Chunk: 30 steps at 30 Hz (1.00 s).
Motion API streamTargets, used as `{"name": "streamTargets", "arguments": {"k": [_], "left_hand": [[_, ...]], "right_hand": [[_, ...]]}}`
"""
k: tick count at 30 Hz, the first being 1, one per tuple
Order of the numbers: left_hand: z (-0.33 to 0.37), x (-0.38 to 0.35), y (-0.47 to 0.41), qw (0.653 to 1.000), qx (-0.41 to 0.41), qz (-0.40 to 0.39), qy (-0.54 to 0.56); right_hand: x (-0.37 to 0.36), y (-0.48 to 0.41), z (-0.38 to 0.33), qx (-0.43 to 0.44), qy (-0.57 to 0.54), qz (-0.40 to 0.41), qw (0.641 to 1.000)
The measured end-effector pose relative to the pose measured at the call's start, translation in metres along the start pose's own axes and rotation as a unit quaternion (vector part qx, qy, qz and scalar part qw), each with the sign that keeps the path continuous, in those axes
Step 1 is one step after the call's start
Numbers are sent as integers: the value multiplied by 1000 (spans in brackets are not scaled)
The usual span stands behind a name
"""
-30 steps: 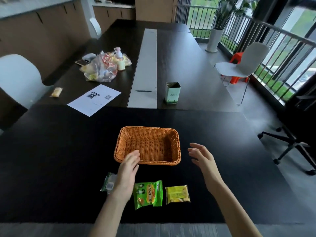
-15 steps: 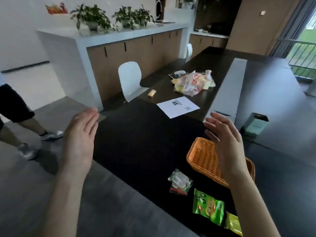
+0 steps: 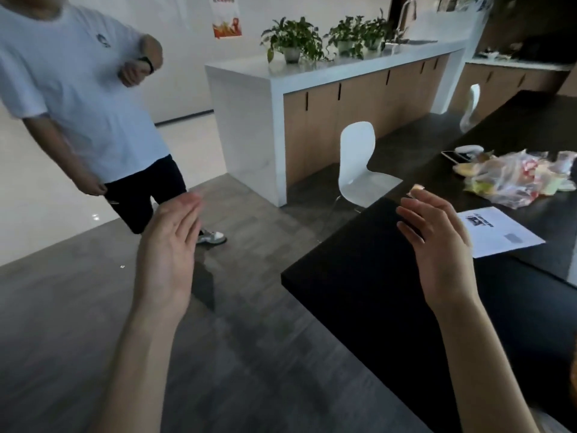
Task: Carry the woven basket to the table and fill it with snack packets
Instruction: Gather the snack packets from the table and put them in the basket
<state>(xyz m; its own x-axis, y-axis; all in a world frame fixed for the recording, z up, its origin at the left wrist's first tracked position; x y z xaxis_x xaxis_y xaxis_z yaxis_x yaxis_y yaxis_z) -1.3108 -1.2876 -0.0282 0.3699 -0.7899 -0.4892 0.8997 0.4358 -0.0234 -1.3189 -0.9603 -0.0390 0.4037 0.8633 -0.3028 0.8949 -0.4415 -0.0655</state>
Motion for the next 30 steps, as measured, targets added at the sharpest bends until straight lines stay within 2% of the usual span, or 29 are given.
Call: {"name": "streamTargets", "arguments": {"k": [8,12,16,21,26,30], "left_hand": [[-5,47,-158,1000,-1,13,4],[-15,44,-253,1000,4,13,-11],[-23,19,-345,999,21,-23,-10],[-54,-27,-441,996,44,-78,-9],[-119,-92,-534,984,99,-146,-13],[-173,-173,-601,949,101,-278,-106]], "right_hand": [[-142,-81,67,-2,-4,-5,1000],[-204,-143,97,-6,-9,15,1000],[-247,-202,109,4,-17,43,999],[-271,-266,122,25,-17,86,996],[-270,-332,146,50,-3,164,985],[-255,-377,163,73,-1,265,962]]}}
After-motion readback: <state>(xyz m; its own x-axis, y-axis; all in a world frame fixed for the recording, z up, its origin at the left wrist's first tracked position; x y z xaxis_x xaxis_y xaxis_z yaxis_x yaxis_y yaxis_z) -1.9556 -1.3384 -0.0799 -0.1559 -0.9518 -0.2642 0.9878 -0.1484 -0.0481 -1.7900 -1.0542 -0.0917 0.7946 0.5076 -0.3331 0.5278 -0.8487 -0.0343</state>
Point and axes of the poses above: each hand's wrist, its own y-axis away from the middle knuckle, its own x-axis out of the back of the hand, z = x × y, the point moved 7 cm from there along -y, towards the middle knuckle, and after that the axes turned 6 degrees about z, right-handed, at the moved point
